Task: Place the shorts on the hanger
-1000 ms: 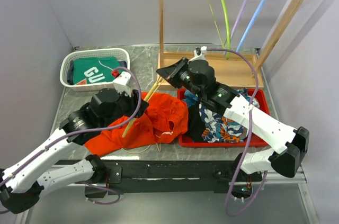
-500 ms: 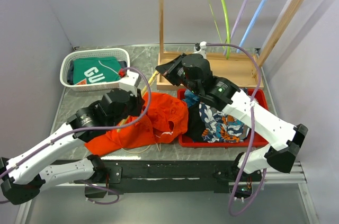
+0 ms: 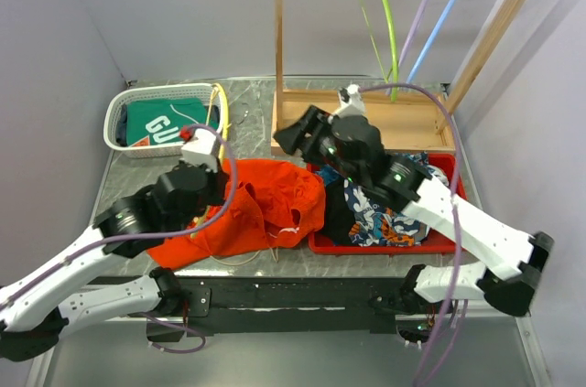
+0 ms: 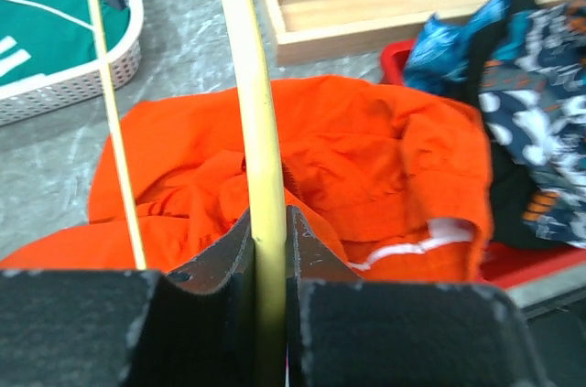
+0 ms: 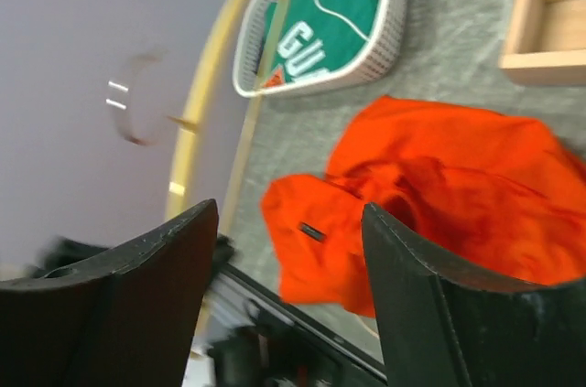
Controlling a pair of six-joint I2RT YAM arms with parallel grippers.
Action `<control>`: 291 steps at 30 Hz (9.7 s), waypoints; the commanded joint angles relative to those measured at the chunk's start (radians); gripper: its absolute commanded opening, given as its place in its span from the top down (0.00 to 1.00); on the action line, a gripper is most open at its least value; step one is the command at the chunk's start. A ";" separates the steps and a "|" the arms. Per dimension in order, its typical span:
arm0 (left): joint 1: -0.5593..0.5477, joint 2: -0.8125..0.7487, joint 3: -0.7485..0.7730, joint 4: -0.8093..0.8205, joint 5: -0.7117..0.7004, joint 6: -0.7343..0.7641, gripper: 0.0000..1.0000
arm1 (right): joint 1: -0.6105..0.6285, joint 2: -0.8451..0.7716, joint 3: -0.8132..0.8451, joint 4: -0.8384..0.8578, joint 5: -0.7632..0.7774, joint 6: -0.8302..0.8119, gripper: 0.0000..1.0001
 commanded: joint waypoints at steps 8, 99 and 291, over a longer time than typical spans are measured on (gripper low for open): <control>-0.001 -0.109 0.084 -0.180 0.261 -0.137 0.99 | 0.121 -0.185 -0.320 -0.050 0.097 -0.362 0.34; -0.001 -0.396 -0.369 0.705 0.322 -0.247 0.99 | 0.230 -0.058 -0.186 -0.071 0.261 -0.175 0.26; 0.134 -0.053 0.137 0.203 0.683 -0.239 0.99 | -0.195 0.132 0.326 -0.246 -0.183 -0.428 0.33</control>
